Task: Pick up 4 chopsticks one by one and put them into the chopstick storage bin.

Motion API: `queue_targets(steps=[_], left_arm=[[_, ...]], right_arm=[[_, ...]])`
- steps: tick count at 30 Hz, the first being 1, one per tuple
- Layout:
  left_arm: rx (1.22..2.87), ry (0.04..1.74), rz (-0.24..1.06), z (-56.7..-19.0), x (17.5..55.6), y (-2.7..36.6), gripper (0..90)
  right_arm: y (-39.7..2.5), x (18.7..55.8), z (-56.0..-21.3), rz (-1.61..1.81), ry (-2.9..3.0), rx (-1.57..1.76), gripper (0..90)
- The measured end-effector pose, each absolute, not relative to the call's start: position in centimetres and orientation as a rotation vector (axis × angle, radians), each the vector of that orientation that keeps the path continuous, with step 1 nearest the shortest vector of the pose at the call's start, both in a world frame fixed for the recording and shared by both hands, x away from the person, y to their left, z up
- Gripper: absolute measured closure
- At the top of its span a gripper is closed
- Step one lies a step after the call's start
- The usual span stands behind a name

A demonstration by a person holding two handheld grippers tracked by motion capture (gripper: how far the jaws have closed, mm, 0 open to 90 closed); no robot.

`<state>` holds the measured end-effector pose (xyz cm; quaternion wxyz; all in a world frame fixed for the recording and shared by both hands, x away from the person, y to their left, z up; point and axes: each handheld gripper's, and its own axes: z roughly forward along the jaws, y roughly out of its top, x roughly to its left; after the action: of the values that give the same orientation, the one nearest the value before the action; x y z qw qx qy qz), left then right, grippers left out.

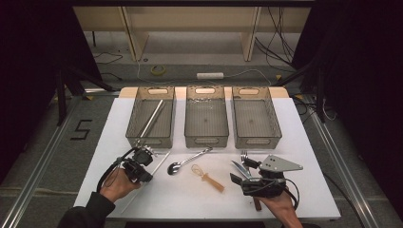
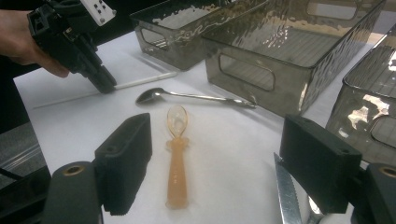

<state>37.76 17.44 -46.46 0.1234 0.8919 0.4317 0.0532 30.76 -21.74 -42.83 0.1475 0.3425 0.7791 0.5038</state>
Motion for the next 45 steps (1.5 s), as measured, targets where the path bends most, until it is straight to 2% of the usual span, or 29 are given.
queue_targets(steps=[21, 45], left_arm=[[2.557, 1.270, 0.130, -46.4, 38.0, 18.0, 84.3], [2.405, 1.155, 0.126, -42.7, 37.3, 19.3, 84.4]], right_arm=[[-21.8, 30.7, -42.8, 1.451, 2.241, 0.982, 26.3], [-21.9, 30.7, -42.7, 1.456, 2.237, 0.977, 26.3]])
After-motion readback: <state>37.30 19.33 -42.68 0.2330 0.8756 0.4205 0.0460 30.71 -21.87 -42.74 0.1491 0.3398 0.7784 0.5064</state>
